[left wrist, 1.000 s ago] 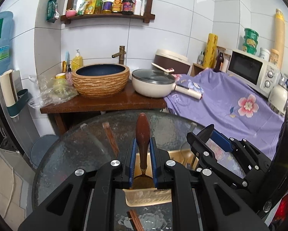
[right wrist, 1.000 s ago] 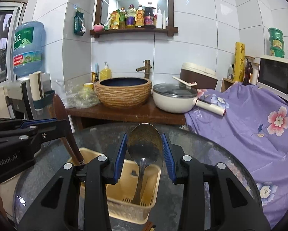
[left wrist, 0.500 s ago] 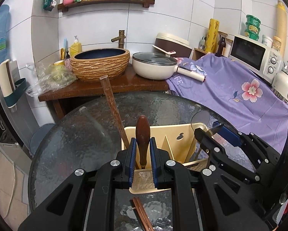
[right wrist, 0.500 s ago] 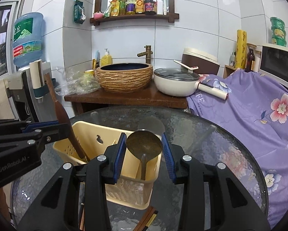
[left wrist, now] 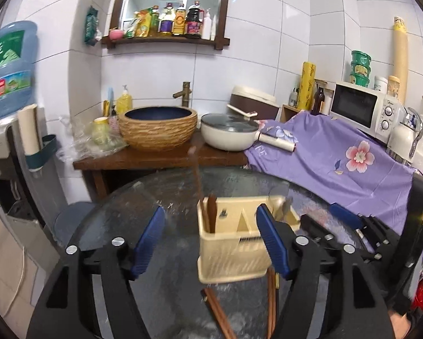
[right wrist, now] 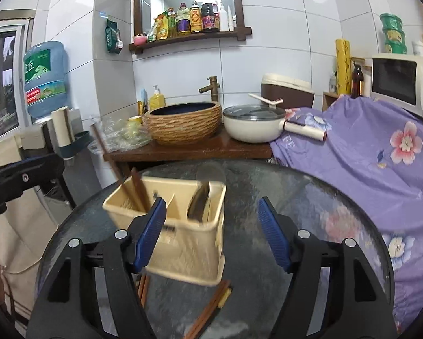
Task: Organize utensils
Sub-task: 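Move both open tools back toward the remaining chopsticks on the table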
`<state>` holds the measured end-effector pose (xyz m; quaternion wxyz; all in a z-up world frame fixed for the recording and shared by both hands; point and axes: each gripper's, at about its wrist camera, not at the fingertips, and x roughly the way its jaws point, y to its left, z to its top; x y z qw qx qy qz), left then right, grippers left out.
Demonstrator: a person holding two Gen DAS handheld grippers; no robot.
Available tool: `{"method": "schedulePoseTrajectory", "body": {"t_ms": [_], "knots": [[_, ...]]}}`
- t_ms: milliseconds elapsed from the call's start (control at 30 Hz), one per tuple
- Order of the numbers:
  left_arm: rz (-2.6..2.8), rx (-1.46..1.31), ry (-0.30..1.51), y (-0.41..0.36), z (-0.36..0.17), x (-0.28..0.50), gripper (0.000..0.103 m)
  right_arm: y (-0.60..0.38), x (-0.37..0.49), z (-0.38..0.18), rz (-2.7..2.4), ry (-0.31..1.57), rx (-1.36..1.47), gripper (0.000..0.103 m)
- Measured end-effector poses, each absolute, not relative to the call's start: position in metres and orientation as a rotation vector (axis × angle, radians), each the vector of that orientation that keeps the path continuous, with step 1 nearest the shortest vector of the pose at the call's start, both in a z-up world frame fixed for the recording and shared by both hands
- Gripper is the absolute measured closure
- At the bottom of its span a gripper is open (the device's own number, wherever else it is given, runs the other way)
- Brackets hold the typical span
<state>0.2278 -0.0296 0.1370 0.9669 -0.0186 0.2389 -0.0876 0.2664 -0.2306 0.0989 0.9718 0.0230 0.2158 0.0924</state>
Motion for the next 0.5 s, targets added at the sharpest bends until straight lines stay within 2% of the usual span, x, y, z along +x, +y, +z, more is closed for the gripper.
{"method": "schedulePoseTrajectory", "body": {"t_ms": [400,500], "knots": [[-0.133,0.01,0.674,-0.016,0.051,0.204,0.036,-0.228,0.218,0.028,0.209,0.655,-0.025,0.035],[-0.129,0.011,0.726,-0.015,0.03,0.206,0.042,-0.228,0.215,0.01,0.207,0.706,-0.028,0.035]]}}
